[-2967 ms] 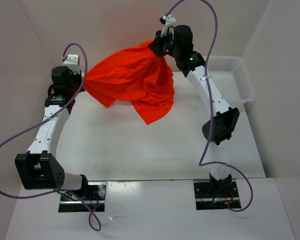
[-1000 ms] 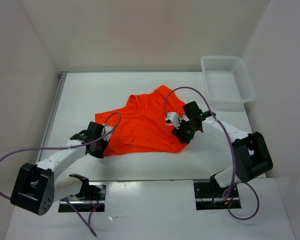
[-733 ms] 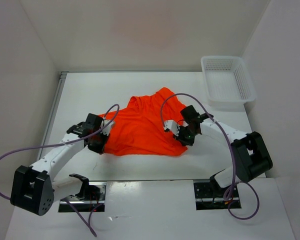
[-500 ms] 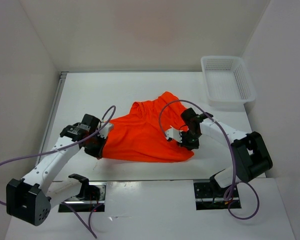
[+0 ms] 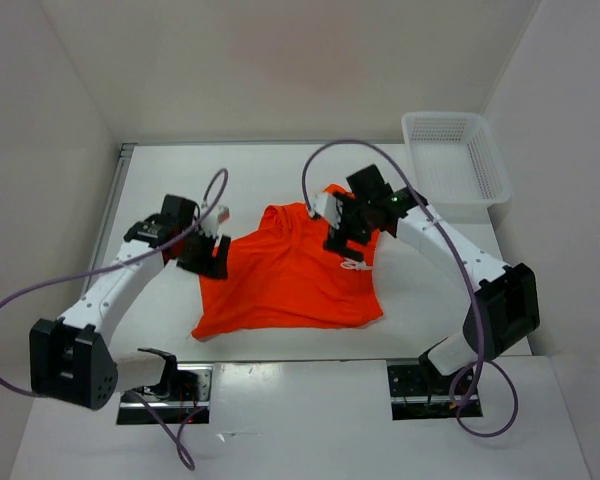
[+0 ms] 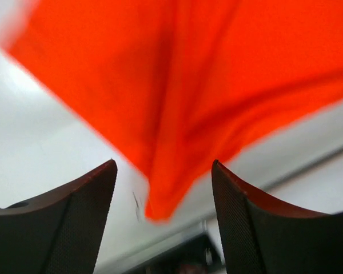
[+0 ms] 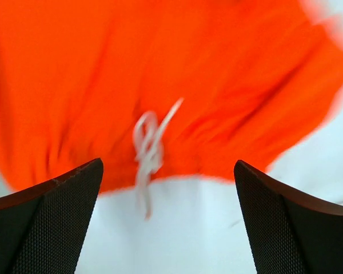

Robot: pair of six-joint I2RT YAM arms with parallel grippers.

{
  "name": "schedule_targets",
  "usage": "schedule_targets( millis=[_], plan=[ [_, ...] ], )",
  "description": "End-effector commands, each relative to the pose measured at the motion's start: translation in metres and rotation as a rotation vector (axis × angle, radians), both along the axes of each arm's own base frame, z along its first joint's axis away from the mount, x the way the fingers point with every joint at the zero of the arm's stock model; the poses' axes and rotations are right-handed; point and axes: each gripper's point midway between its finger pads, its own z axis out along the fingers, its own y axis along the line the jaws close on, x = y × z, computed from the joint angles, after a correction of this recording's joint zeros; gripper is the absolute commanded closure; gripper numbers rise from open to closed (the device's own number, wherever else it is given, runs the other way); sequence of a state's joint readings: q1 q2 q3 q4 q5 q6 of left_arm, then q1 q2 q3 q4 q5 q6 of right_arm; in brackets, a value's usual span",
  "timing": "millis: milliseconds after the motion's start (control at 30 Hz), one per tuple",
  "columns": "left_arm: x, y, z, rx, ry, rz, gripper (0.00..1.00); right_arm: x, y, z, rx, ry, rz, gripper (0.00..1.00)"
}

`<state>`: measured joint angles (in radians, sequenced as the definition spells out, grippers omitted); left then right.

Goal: Fold and stack the shorts
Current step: Fold the shorts

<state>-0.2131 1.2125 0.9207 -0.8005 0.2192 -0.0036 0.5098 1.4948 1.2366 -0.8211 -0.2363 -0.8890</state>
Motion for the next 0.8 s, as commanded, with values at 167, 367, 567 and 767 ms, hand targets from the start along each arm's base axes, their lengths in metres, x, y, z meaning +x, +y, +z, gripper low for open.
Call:
schedule_targets(
  millis=[167,367,567,767],
  plan=[
    [0.161,-0.08,0.077,-0.317,-0.508,-0.177,0.14,0.128,0.047,0.038,0.388,-0.11,-0.43,0.04],
    [0.241,-0.085,0.044,-0.236,-0.649,-0.11,0.1,0.224,0.012,0.014,0.449,-0.181,-0.746,0.04],
    [0.269,-0.101,0.04,-0.273,-0.633,-0.147,0.1,0.248,0.024,-0.013,0.48,-0.133,-0.795,0.03],
    [0.257,-0.104,0.029,-0.295,-0.604,-0.169,0.09,0.235,0.051,-0.052,0.485,0.04,-0.684,0.21]
  ],
)
